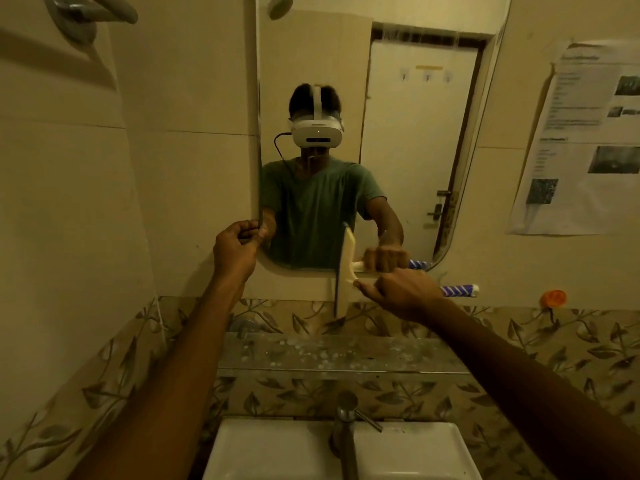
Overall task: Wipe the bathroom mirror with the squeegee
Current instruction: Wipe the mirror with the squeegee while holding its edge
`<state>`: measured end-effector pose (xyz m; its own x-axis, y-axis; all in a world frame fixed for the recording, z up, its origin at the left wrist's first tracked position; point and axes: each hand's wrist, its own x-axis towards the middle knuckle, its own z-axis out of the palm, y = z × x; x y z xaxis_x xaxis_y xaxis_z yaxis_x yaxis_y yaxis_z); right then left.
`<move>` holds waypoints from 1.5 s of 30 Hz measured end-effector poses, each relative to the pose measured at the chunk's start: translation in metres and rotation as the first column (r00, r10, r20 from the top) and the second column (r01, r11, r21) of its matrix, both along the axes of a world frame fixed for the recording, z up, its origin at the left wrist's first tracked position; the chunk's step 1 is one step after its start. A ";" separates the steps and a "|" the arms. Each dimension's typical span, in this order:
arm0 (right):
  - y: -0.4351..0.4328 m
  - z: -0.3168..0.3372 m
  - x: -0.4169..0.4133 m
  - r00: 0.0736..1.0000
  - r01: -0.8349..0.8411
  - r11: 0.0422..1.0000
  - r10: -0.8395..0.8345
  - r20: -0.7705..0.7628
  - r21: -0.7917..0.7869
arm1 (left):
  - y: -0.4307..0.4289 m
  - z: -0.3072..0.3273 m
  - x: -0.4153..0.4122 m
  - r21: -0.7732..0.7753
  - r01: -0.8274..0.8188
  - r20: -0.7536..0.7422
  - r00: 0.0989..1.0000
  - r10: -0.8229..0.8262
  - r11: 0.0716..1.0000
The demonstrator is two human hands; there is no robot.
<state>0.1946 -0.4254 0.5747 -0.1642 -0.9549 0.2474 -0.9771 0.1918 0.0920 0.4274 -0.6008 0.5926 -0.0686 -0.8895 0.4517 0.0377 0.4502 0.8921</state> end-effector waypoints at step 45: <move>0.083 -0.027 -0.130 0.978 0.205 0.975 -0.200 0.060 -0.081 | 0.013 -0.003 -0.016 0.056 -0.089 -0.118 0.988 0.095 0.994</move>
